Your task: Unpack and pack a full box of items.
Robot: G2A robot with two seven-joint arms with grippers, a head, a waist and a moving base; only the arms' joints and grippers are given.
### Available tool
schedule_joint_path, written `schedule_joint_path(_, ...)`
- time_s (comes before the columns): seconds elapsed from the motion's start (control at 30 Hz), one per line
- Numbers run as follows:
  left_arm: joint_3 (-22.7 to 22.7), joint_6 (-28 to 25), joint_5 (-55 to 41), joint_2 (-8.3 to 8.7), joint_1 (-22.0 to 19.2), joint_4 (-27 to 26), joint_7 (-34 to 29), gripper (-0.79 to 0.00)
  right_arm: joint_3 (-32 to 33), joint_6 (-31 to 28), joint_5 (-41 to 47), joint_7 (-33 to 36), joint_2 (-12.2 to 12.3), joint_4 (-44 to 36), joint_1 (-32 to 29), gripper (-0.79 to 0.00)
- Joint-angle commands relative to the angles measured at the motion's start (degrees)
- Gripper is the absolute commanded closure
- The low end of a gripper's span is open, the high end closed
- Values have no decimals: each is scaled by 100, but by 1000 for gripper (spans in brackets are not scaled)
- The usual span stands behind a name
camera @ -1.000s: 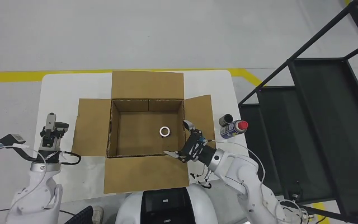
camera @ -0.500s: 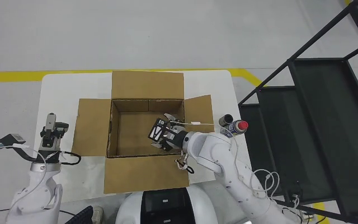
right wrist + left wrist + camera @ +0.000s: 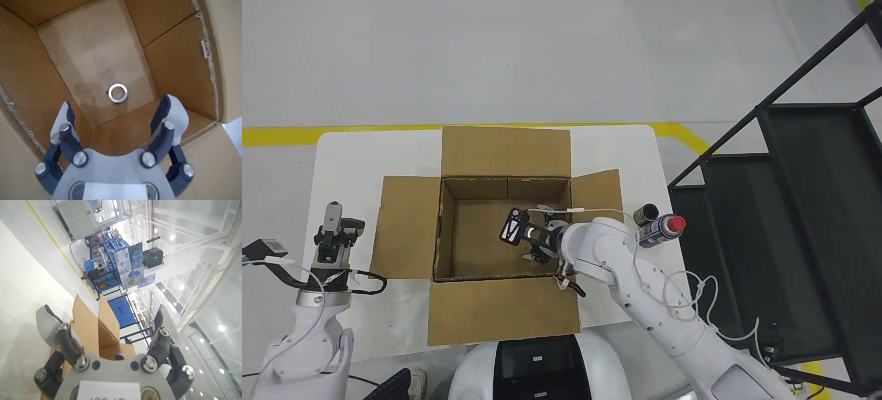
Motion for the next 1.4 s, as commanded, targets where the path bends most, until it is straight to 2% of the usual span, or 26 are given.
schedule_joint_path(0.0, 0, 0, 0, 0, 0, 0, 0, -785, 4, 0, -1, -8, 1, -6, -6, -785)
schedule_joint_path(0.47, 0, 0, 0, 0, 0, 0, 0, -785, 4, 61, -15, -53, -1, 41, -7, -785)
schedule_joint_path(0.87, 0, 0, 0, 0, 0, 0, 0, -785, -624, 728, 374, 536, -287, 1118, 896, -779)
schedule_joint_path(0.93, 0, 0, 0, 0, 0, 0, 0, -785, -680, 809, 413, 610, -321, 1275, 985, -683)
schedule_joint_path(0.97, 0, 0, 0, 0, 0, 0, 0, -785, -705, 833, 431, 623, -337, 1347, 1025, -606)
schedule_joint_path(1.0, 0, 0, 0, 0, 0, 0, 0, -785, -722, 853, 478, 633, -352, 1426, 1058, -566)
schedule_joint_path(1.03, 0, 0, 0, 0, 0, 0, 0, -785, -738, 858, 509, 641, -366, 1497, 1097, -566)
schedule_joint_path(1.1, 0, 0, 0, 0, 0, 0, 0, -785, -768, 911, 532, 660, -392, 1644, 1177, -456)
schedule_joint_path(1.17, 0, 0, 0, 0, 0, 0, 0, -785, -803, 970, 513, 708, -418, 1787, 1261, -449)
schedule_joint_path(1.23, 0, 0, 0, 0, 0, 0, 0, -785, -840, 1039, 517, 718, -448, 1899, 1335, -486)
schedule_joint_path(1.37, 0, 0, 0, 0, 0, 0, 0, -785, -971, 1220, 410, 867, -515, 2109, 1483, -437)
